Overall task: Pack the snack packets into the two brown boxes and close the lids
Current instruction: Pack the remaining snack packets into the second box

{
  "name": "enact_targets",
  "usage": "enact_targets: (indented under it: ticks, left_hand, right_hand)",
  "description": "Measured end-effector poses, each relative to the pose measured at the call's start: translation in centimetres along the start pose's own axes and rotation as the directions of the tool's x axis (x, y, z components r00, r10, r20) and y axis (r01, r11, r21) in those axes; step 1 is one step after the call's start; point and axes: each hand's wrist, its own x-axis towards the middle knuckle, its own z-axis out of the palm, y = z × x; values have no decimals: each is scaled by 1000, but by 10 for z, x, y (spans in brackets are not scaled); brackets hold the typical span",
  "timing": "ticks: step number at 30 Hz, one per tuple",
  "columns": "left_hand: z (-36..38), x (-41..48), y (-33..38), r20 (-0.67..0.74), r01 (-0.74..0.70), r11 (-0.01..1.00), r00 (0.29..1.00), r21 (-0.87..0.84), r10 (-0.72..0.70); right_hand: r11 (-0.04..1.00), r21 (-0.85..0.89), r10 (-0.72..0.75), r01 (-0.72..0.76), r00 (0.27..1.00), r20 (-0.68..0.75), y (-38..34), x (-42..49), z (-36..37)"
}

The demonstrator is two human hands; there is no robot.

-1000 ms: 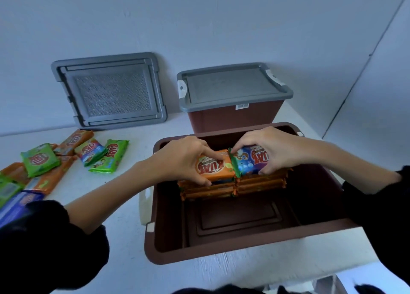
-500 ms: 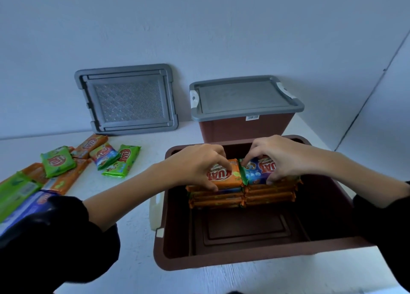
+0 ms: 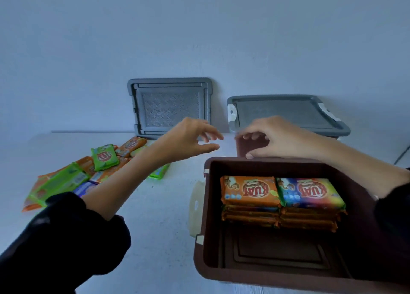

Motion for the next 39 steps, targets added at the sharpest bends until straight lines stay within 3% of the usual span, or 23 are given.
enact_targets:
  ticks: [4, 8, 14, 21, 26, 33, 39]
  left_hand:
    - [-25, -35, -44, -164, 177, 984, 970, -18, -177]
    - [-38, -78, -87, -299, 406, 912, 865, -55, -403]
    - [-37, -136, -142, -260, 720, 694, 669, -6, -697]
    - [-18, -162, -187, -243, 856, 513, 486, -58, -839]
    - [-4, -135, -208, -249, 858, 498, 458, -126, -853]
    - [21, -105, -235, -233, 913, 404, 383, -50, -894]
    - [17, -101, -247, -238, 902, 417, 432, 110, -870]
  right_hand:
    - [994, -25, -105, 104, 994, -41, -31, 52, 11]
    - [983, 0, -182, 182, 983, -15, -66, 105, 32]
    - [965, 1, -261, 261, 963, 73, -110, 174, 81]
    - [982, 3, -183, 189, 951, 248, -125, 241, 146]
    - [986, -105, -96, 132, 951, 293, -119, 262, 181]
    - [998, -59, -12, 34, 939, 343, -112, 269, 192]
    - [995, -95, 62, -27, 922, 381, -114, 273, 185]
